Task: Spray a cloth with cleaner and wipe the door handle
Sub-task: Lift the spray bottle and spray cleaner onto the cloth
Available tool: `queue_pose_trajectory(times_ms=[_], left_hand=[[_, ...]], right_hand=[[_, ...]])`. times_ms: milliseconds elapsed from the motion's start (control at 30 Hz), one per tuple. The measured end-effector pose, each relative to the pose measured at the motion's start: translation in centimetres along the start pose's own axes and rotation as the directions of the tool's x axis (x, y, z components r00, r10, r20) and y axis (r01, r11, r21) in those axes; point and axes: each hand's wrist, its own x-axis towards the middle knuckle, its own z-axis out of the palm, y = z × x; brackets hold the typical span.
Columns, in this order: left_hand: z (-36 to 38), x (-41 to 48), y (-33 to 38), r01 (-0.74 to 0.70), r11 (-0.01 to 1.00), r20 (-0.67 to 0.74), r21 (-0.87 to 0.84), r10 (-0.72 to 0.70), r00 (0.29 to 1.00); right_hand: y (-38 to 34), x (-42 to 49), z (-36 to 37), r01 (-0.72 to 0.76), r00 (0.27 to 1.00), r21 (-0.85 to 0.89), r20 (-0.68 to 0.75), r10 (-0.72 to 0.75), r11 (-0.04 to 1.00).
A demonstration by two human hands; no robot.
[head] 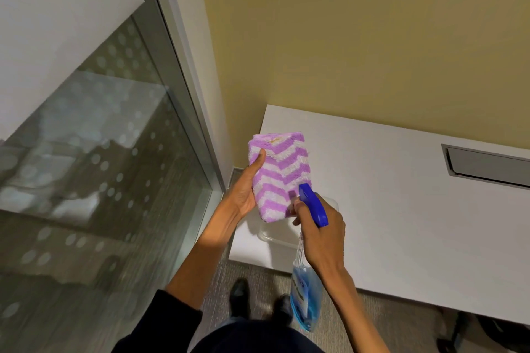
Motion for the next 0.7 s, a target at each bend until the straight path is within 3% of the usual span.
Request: queue_pose_trajectory(times_ms=[100,200,533,700], left_hand=[[0.2,-0.2,0.0,-0.006,1.000,0.001,0.014,0.006,1.000],[0.5,-0.3,0.1,-0.010,0.999,0.002,0.040,0.010,1.000],[1.1,-0.9,-0.3,-0.010,0.999,0.029,0.038,0.009,1.000],[1.2,-1.0,-0.1,-0.019,0.999,0.024,0.033,0.018,1.000]], right_hand=[[0.0,0.1,0.2,0.085,0.995,-0.216,-0.023,-0.092,0.973],[-0.3,0.2,0.3,0.104,0.992,-0.261,-0.041,-0.118,0.960],[-0.7,0.5,0.5,0.023,0.994,-0.195,-0.096,-0.043,0.981],[-0.8,0.1,0.1,0.103,0.989,-0.158,-0.091,-0.118,0.982]])
